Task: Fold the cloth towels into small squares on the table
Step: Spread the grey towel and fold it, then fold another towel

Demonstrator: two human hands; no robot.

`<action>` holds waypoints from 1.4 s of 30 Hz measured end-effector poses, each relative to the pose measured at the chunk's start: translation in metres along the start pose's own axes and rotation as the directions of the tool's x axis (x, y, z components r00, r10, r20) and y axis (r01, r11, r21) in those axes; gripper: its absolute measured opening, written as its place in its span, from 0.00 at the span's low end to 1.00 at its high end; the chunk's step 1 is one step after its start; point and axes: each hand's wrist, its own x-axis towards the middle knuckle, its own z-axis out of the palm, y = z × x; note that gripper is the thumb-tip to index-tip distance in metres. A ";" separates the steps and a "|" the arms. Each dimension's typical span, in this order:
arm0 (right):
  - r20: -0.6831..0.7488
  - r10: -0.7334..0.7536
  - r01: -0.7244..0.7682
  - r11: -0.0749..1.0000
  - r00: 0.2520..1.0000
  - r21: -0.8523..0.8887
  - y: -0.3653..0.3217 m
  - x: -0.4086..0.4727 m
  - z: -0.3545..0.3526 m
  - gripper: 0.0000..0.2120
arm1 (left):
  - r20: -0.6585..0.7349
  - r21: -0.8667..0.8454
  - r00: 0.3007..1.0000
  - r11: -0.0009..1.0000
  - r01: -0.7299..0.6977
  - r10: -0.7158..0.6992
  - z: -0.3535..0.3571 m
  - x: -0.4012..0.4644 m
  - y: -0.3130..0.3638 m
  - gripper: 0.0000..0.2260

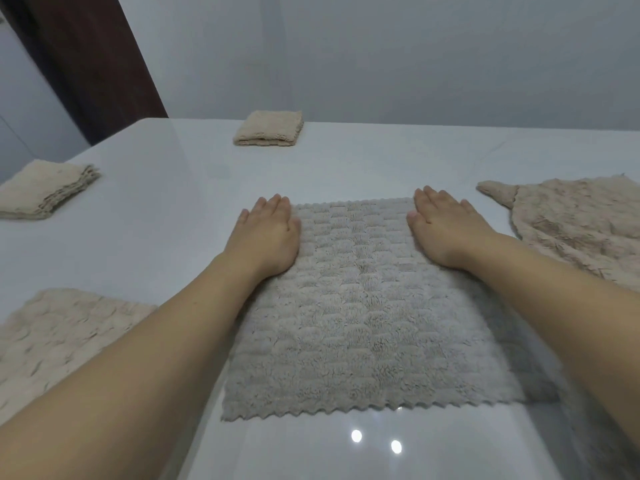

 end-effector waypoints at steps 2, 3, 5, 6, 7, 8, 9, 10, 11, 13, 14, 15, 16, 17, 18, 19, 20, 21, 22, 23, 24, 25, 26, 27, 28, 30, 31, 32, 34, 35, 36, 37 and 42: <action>0.005 0.067 -0.066 0.997 0.998 -0.046 0.007 -0.006 -0.006 0.28 | -0.010 0.090 0.997 0.993 0.081 -0.081 -0.007 -0.002 -0.001 0.26; -0.021 0.086 -0.087 0.994 0.996 -0.068 0.007 -0.011 -0.009 0.28 | -0.031 0.137 0.995 0.986 0.095 -0.092 -0.012 -0.004 0.005 0.25; -0.121 0.049 -0.058 0.995 0.991 -0.076 -0.002 -0.024 -0.014 0.28 | -0.101 0.130 0.995 0.991 0.036 -0.023 -0.020 -0.012 0.031 0.25; -0.165 -0.006 -0.003 0.998 0.986 -0.057 -0.009 -0.032 -0.014 0.28 | -0.138 0.082 0.990 0.996 -0.019 0.030 -0.020 -0.018 0.046 0.25; -0.180 -0.072 0.068 0.997 0.981 -0.025 -0.018 -0.040 -0.013 0.27 | -0.158 0.027 0.984 0.997 -0.074 0.077 -0.017 -0.025 0.058 0.24; -0.160 -0.135 0.139 0.990 0.978 0.013 -0.026 -0.048 -0.010 0.27 | -0.153 -0.016 0.982 0.993 -0.115 0.111 -0.012 -0.032 0.066 0.24; -0.116 -0.183 0.188 0.981 0.976 0.038 -0.033 -0.055 -0.005 0.27 | -0.127 -0.034 0.984 0.991 -0.132 0.127 -0.004 -0.039 0.071 0.25; -0.066 -0.209 0.212 0.976 0.976 0.044 -0.036 -0.059 0.001 0.27 | -0.091 -0.041 0.988 0.991 -0.128 0.123 0.004 -0.044 0.071 0.25; -0.035 -0.214 0.216 0.976 0.976 0.036 -0.036 -0.062 0.006 0.28 | -0.063 -0.044 0.992 0.993 -0.113 0.110 0.009 -0.046 0.068 0.25; -0.028 -0.198 0.199 0.980 0.980 0.027 -0.033 -0.063 0.011 0.27 | -0.042 -0.033 0.994 0.994 -0.104 0.102 0.010 -0.046 0.062 0.26; -0.031 -0.196 0.197 0.980 0.980 0.024 -0.032 -0.063 0.011 0.27 | -0.035 -0.021 0.993 0.993 -0.113 0.112 0.009 -0.047 0.059 0.26; -0.032 -0.196 0.197 0.980 0.980 0.018 -0.032 -0.063 0.010 0.27 | -0.029 -0.014 0.992 0.993 -0.121 0.121 0.007 -0.048 0.055 0.26; -0.032 -0.195 0.196 0.981 0.980 0.012 -0.031 -0.063 0.010 0.27 | -0.022 -0.010 0.993 0.993 -0.120 0.119 0.005 -0.049 0.049 0.26; -0.031 -0.192 0.193 0.981 0.981 0.008 -0.030 -0.064 0.010 0.28 | -0.016 -0.006 0.994 0.994 -0.107 0.107 0.004 -0.052 0.042 0.26; -0.028 -0.187 0.187 0.982 0.982 0.005 -0.029 -0.064 0.009 0.28 | -0.008 -0.001 0.996 0.996 -0.087 0.087 0.003 -0.055 0.033 0.26; -0.023 -0.177 0.177 0.984 0.984 0.001 -0.028 -0.064 0.010 0.28 | 0.000 0.000 0.998 0.998 -0.065 0.065 0.002 -0.058 0.023 0.26; -0.017 -0.163 0.163 0.987 0.986 -0.003 -0.026 -0.065 0.010 0.28 | 0.011 -0.006 0.999 0.999 -0.040 0.041 0.001 -0.062 0.012 0.27; -0.008 -0.140 0.140 0.990 0.990 -0.006 -0.023 -0.065 0.008 0.28 | 0.020 -0.008 1.000 1.000 -0.014 0.014 0.000 -0.065 0.003 0.27; 0.003 -0.106 0.106 0.994 0.994 -0.012 -0.019 -0.066 0.006 0.28 | 0.022 0.002 1.000 1.000 0.014 -0.014 -0.002 -0.069 -0.004 0.27; 0.015 -0.066 0.066 0.997 0.998 -0.030 -0.016 -0.067 0.002 0.28 | 0.012 0.029 0.999 0.999 0.041 -0.041 -0.005 -0.071 -0.009 0.27; 0.020 -0.026 0.027 0.997 0.999 -0.067 -0.014 -0.069 -0.002 0.28 | -0.015 0.059 0.998 0.996 0.064 -0.063 -0.008 -0.074 -0.010 0.27; 0.004 0.006 -0.005 0.993 1.000 -0.116 -0.013 -0.071 -0.007 0.28 | -0.056 0.075 0.996 0.994 0.076 -0.072 -0.011 -0.078 -0.006 0.26; -0.031 0.012 -0.017 0.988 0.999 -0.155 -0.016 -0.075 -0.012 0.28 | -0.105 0.059 0.992 0.996 0.070 -0.064 -0.015 -0.083 0.002 0.26; -0.068 -0.012 0.001 0.987 0.998 -0.161 -0.022 -0.080 -0.015 0.28 | -0.148 0.017 0.988 0.999 0.041 -0.038 -0.016 -0.090 0.013 0.25; -0.092 -0.058 0.045 0.990 0.994 -0.132 -0.031 -0.087 -0.016 0.28 | -0.178 -0.034 0.984 0.999 -0.013 0.006 -0.015 -0.097 0.025 0.25; -0.059 -0.165 0.164 0.986 0.984 -0.034 -0.052 -0.103 -0.011 0.28 | -0.173 -0.102 0.980 0.987 -0.121 0.102 -0.006 -0.110 0.043 0.25; -0.014 -0.200 0.200 0.980 0.980 0.001 -0.059 -0.110 -0.004 0.28 | -0.135 -0.099 0.982 0.984 -0.145 0.131 0.000 -0.116 0.046 0.25; 0.028 -0.212 0.211 0.977 0.977 0.009 -0.063 -0.118 0.003 0.28 | -0.092 -0.079 0.986 0.986 -0.146 0.139 0.005 -0.120 0.043 0.26; 0.045 -0.175 0.176 0.984 0.983 -0.007 -0.055 -0.124 0.011 0.29 | -0.035 -0.040 0.991 0.991 -0.129 0.128 0.007 -0.122 0.031 0.26; 0.050 -0.142 0.144 0.989 0.989 -0.035 -0.049 -0.126 0.010 0.29 | -0.021 -0.041 0.993 0.992 -0.118 0.117 0.006 -0.123 0.023 0.26; 0.062 -0.102 0.107 0.991 0.993 -0.080 -0.043 -0.127 0.007 0.29 | -0.011 -0.046 0.995 0.994 -0.101 0.101 0.005 -0.125 0.017 0.26; 0.072 -0.050 0.060 0.987 0.996 -0.146 -0.039 -0.128 0.002 0.29 | -0.005 -0.045 0.997 0.996 -0.081 0.080 0.003 -0.126 0.011 0.26; 0.005 -0.032 0.031 0.924 0.999 -0.380 -0.053 -0.139 -0.016 0.28 | -0.150 0.052 0.989 0.999 -0.009 0.017 -0.006 -0.139 0.029 0.27</action>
